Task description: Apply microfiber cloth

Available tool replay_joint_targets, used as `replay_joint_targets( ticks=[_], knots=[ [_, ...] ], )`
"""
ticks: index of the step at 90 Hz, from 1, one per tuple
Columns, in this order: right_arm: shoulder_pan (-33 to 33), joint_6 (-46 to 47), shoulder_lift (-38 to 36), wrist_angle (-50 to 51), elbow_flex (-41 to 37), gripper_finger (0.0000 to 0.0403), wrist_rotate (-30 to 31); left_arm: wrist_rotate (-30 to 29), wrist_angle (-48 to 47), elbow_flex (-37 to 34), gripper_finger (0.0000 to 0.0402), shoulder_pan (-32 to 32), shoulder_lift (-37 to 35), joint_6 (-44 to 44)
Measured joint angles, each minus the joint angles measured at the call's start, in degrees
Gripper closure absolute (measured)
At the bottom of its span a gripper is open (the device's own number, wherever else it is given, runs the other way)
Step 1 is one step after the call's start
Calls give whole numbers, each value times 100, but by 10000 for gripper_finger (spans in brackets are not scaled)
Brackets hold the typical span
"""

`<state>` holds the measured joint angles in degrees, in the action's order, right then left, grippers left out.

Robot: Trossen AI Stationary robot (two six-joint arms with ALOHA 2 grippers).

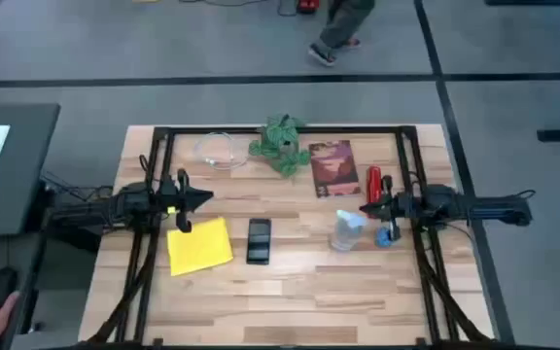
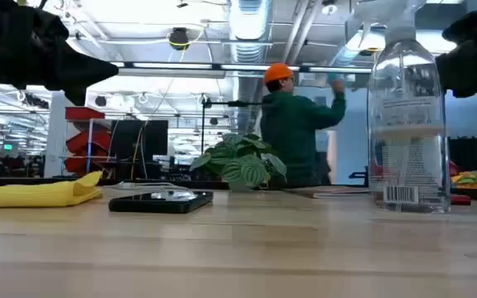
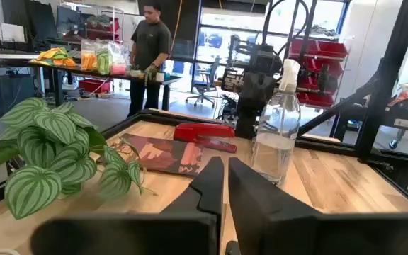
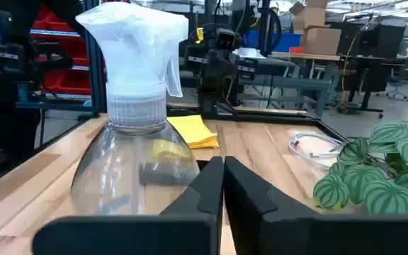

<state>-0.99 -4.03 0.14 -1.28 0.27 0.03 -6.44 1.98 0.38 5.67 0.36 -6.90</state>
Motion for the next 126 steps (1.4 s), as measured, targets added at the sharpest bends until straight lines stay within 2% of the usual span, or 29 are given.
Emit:
replay_joint_targets(
  ticks=[117,126],
  knots=[
    [0,0,1,-4,1,403,2,1,0,-1,402,-1,0,2],
    [0,12,6,-267,1,403,0,0,0,-2,402,0,2,2]
  ],
)
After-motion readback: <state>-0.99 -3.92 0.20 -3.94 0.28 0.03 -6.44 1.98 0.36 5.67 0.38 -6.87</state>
